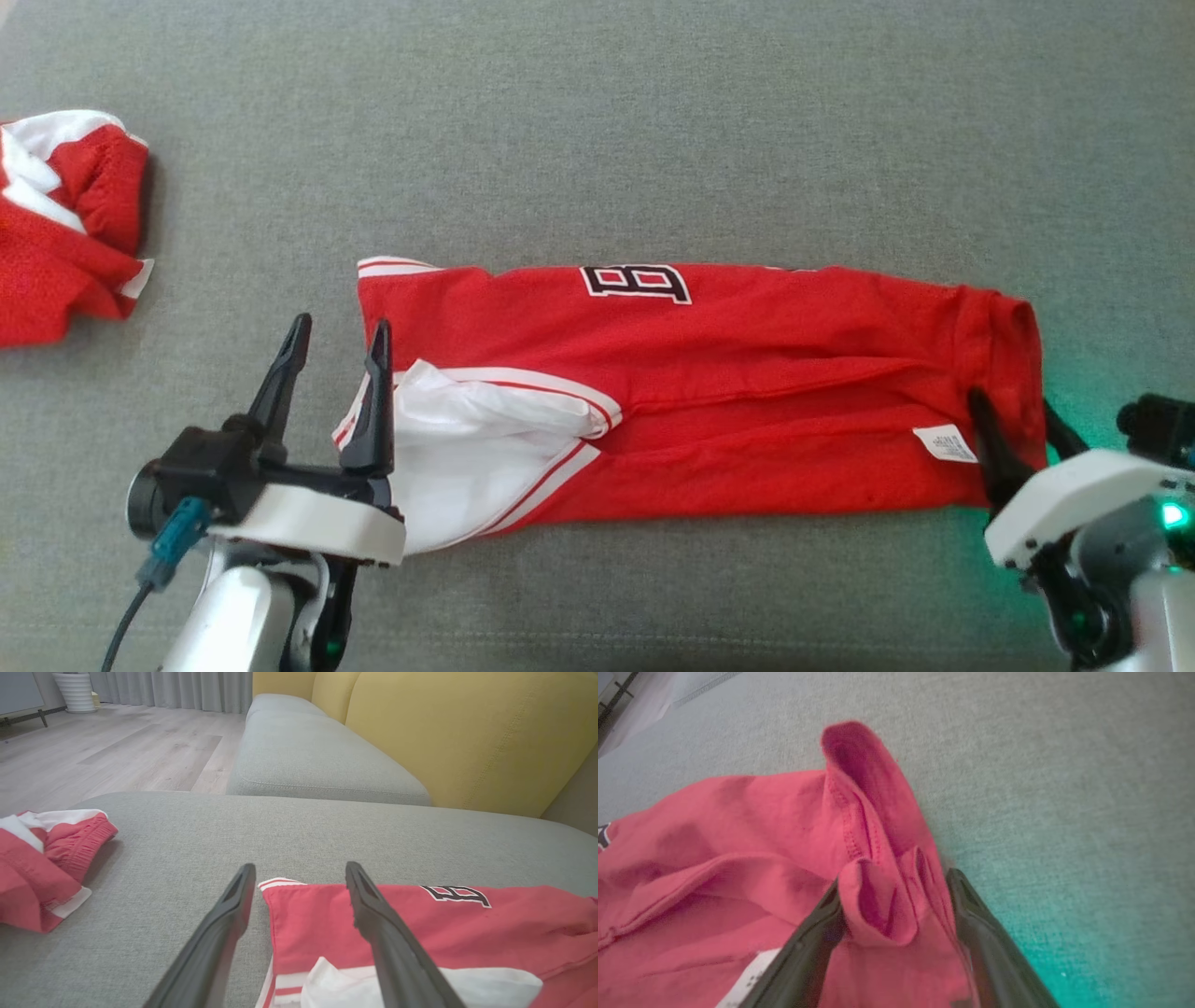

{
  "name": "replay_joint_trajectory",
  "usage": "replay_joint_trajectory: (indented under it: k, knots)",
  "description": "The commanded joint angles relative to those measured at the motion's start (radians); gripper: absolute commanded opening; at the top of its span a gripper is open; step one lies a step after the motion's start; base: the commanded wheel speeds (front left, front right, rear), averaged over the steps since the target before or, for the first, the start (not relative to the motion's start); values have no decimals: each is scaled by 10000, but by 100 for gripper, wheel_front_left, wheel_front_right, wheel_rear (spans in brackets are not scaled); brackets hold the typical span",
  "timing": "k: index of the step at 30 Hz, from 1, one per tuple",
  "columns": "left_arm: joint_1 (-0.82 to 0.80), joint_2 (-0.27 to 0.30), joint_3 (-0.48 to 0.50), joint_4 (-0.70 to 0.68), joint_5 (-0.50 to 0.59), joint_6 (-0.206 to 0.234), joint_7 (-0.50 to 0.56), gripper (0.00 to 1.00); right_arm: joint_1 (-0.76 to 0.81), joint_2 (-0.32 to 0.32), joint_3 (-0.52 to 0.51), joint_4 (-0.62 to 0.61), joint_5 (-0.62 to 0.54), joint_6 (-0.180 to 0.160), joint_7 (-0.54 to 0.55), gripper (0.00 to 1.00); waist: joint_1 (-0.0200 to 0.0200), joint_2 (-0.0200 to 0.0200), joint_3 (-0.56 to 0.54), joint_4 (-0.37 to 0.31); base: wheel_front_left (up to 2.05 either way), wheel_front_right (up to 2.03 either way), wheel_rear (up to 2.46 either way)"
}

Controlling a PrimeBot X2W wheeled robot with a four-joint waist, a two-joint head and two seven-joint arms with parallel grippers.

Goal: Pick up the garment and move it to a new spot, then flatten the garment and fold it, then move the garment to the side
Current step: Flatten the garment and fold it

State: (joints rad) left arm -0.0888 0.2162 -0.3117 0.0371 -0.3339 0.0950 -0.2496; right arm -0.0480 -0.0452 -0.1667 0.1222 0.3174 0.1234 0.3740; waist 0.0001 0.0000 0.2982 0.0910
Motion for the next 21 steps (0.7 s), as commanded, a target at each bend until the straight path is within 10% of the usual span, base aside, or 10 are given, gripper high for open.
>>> replay_joint_trajectory:
  k: [1,4,7,21]
  knots:
    - [-400,82,456,-242,158,-85,-122,100,421,-51,303,-386,76,73,391,100,-1,0,12,-25,0,0,0]
    - [-400,53,530,-222,202,-118,-122,100,583,-51,308,-570,99,73,605,100,-1,0,31,-67,0,0,0]
    - [-418,-4,620,-195,245,-195,-122,100,644,-51,275,-756,169,73,740,0,-1,0,52,-115,0,0,0]
    - [-368,-248,932,-33,463,-426,-122,100,9,-51,-837,-1117,22,73,440,0,-1,0,-226,-150,0,0,0]
